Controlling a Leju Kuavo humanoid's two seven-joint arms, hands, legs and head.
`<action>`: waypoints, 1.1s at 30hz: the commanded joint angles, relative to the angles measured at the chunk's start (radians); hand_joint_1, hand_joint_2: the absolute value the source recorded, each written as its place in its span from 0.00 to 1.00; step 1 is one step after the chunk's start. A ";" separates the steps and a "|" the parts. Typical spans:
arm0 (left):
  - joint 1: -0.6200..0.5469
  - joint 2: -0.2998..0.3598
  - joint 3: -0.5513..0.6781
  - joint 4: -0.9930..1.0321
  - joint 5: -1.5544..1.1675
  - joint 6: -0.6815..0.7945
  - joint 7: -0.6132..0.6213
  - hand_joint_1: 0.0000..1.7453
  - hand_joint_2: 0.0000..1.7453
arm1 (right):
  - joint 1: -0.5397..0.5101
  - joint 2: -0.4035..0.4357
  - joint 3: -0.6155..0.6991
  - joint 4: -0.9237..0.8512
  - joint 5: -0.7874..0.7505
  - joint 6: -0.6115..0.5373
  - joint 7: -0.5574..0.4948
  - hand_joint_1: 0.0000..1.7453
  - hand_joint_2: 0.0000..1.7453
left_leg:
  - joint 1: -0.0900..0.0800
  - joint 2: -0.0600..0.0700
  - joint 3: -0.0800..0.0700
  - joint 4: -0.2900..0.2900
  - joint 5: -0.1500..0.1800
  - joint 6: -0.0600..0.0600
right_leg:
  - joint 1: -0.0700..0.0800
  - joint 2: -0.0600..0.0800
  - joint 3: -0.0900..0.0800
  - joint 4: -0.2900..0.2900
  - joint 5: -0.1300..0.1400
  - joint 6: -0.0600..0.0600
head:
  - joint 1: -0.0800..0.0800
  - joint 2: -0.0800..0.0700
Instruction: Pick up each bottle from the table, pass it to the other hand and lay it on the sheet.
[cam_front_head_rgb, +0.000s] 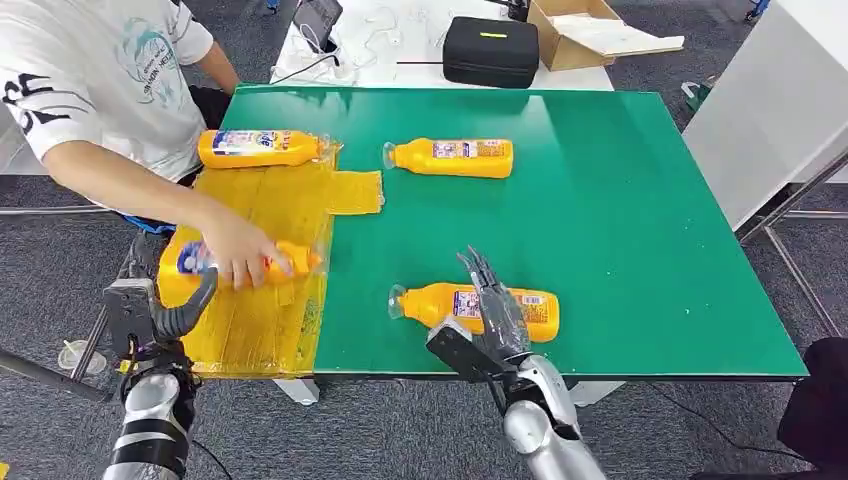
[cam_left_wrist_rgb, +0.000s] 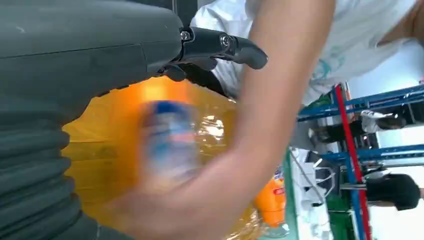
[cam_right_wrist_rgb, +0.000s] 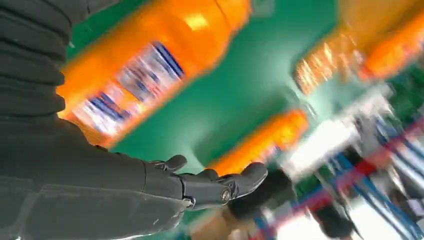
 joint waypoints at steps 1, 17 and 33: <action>-0.020 -0.011 0.037 0.036 -0.024 -0.004 0.002 0.00 1.00 | -0.059 -0.143 0.056 0.031 -0.005 0.087 0.039 0.00 1.00 | -0.001 0.001 0.005 -0.001 -0.001 0.002 | 0.000 -0.001 0.005 -0.001 -0.001 -0.001 | 0.000 0.000; -0.030 -0.018 0.037 0.063 -0.034 -0.015 0.003 0.00 1.00 | -0.154 -0.177 0.099 0.096 0.063 0.103 0.112 0.00 1.00 | -0.001 0.001 0.004 0.000 -0.001 0.001 | 0.000 0.000 0.004 -0.001 -0.001 -0.001 | 0.000 0.000; -0.073 -0.008 0.027 0.133 -0.035 0.006 0.011 0.00 1.00 | -0.251 -0.239 0.148 0.301 -0.097 0.272 0.130 0.00 1.00 | 0.000 0.000 0.003 -0.001 0.000 0.001 | 0.000 -0.001 0.003 -0.001 0.000 0.000 | 0.000 0.000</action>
